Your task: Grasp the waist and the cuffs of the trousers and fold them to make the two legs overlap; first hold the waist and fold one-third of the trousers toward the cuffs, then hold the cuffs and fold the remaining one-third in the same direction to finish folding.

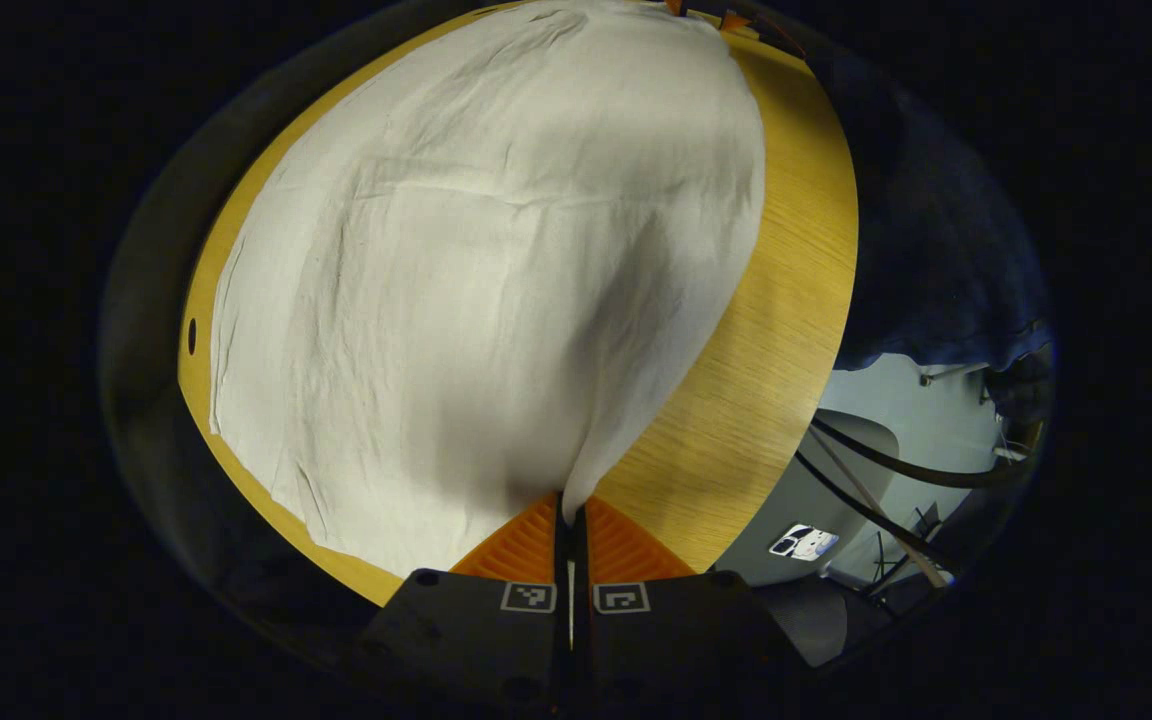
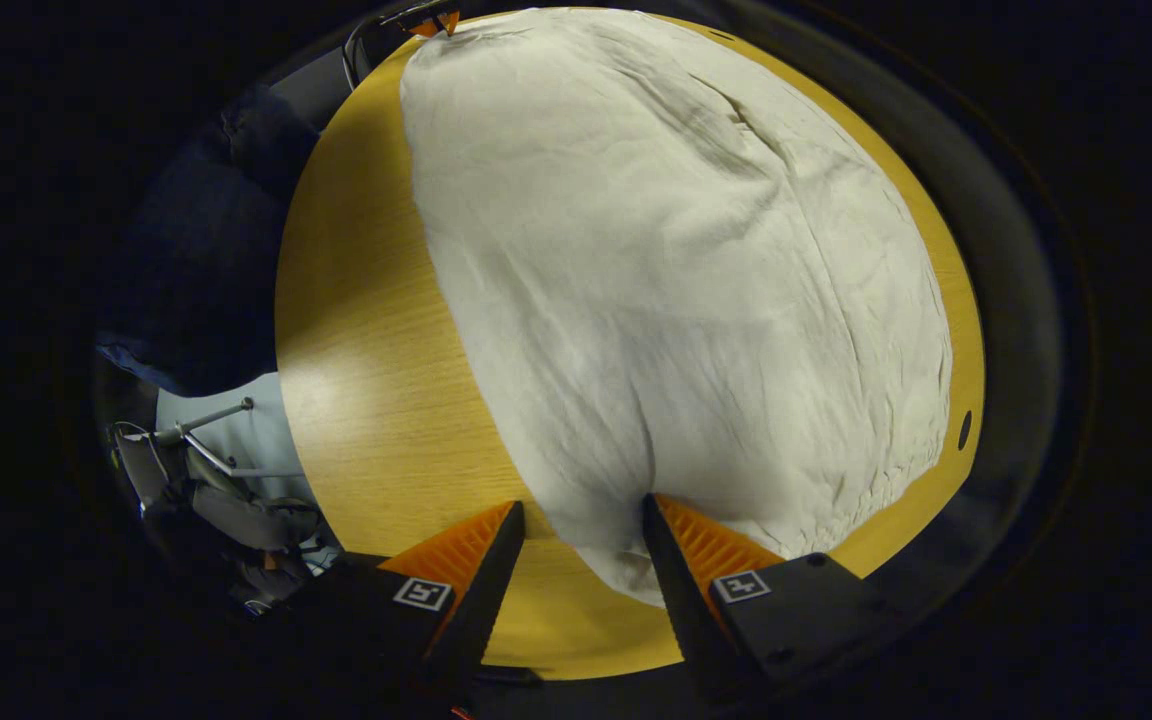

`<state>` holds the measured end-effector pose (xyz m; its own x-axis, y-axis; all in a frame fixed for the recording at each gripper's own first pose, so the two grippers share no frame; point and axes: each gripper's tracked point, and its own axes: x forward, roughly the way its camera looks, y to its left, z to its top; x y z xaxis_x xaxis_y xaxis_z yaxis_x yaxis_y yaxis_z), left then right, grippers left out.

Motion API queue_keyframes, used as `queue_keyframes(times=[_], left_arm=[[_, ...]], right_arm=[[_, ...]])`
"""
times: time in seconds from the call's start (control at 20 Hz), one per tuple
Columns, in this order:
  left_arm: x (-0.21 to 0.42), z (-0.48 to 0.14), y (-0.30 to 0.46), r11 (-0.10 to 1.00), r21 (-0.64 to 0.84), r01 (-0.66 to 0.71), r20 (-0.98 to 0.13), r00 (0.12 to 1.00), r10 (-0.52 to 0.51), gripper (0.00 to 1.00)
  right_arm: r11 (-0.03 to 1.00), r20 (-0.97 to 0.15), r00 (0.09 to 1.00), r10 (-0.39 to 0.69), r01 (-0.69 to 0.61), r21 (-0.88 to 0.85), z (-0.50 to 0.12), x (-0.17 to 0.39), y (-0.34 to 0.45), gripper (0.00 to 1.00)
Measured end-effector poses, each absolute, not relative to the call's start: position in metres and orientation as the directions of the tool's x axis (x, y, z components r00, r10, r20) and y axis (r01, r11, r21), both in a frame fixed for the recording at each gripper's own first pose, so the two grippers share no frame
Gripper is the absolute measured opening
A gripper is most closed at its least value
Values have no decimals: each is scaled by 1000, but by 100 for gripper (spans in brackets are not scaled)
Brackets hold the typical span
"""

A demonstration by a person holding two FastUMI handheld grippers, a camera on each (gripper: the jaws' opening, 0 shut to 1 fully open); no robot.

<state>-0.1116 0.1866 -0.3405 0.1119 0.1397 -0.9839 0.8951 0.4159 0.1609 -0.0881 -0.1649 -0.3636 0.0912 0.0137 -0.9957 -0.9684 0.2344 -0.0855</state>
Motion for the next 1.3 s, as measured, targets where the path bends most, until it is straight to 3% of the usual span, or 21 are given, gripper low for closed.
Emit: queue_keyframes(times=[0.15,0.2,0.35,0.4,0.6,0.85,1.05,1.3], left_arm=[[-111,-342,186,417,150,896,-986,102,135,0],[-112,-341,186,419,148,896,-986,101,132,0],[-112,-342,186,419,143,897,-987,95,132,0],[-112,-342,187,419,142,897,-987,95,133,0],[-112,-341,186,411,138,901,-987,89,136,0],[-112,-342,188,413,127,902,-988,77,136,0],[-112,-343,187,430,113,895,-989,62,132,0],[-106,-337,186,499,141,855,-989,97,115,0]], right_arm=[[247,-996,95,-4,-965,-93,-363,-83,-167,63],[257,-995,99,-7,-962,-98,-362,-81,-167,64],[279,-990,141,-16,-950,-140,-363,-67,-168,35],[281,-988,151,-19,-948,-150,-363,-66,-168,14],[276,-986,164,-33,-947,-166,-363,-66,-168,11],[362,-994,101,-45,-926,-110,-362,-64,-167,8],[343,-991,123,-46,-930,-132,-362,-64,-168,7],[449,-981,192,-35,-874,-187,-349,-55,-165,7]])
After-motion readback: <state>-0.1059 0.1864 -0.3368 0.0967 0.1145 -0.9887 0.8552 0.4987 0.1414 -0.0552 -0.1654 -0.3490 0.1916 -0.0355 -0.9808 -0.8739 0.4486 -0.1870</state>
